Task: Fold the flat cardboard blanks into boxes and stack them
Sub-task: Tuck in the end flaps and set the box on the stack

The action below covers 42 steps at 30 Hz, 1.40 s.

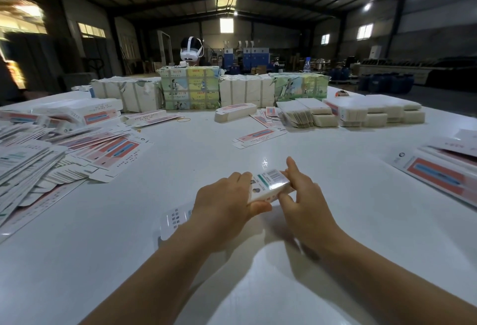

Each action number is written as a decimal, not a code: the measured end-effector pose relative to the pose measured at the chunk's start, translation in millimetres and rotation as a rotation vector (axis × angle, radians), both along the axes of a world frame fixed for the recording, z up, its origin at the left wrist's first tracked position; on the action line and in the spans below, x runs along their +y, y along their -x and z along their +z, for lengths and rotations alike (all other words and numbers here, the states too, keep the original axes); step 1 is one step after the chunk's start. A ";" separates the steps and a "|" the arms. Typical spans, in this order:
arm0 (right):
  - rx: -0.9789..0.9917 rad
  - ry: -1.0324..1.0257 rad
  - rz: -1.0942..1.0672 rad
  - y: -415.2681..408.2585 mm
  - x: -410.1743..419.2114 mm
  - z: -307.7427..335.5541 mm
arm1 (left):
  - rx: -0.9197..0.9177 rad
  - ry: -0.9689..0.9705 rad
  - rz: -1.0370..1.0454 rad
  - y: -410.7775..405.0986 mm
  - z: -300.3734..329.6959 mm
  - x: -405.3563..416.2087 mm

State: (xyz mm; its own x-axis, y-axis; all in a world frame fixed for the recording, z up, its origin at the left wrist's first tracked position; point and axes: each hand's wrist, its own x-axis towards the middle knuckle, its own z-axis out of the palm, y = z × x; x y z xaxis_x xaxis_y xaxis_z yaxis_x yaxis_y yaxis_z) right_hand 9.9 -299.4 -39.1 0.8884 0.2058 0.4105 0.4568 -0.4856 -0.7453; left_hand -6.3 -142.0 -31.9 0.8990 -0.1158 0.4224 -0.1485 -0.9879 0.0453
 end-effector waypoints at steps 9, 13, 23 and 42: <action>0.062 -0.230 0.011 -5.9 -6.9 5.3 | 0.016 0.112 0.000 -0.4 5.2 3.0; 0.417 -0.676 0.137 -12.4 -12.4 11.5 | -0.013 0.132 -0.019 3.1 7.9 0.2; 0.369 -0.620 0.158 -7.6 -9.0 4.2 | -0.068 -0.149 -0.006 7.2 5.9 -12.6; 0.816 -1.183 0.264 -14.0 -15.8 21.9 | -0.150 -0.162 0.002 4.0 2.3 -10.1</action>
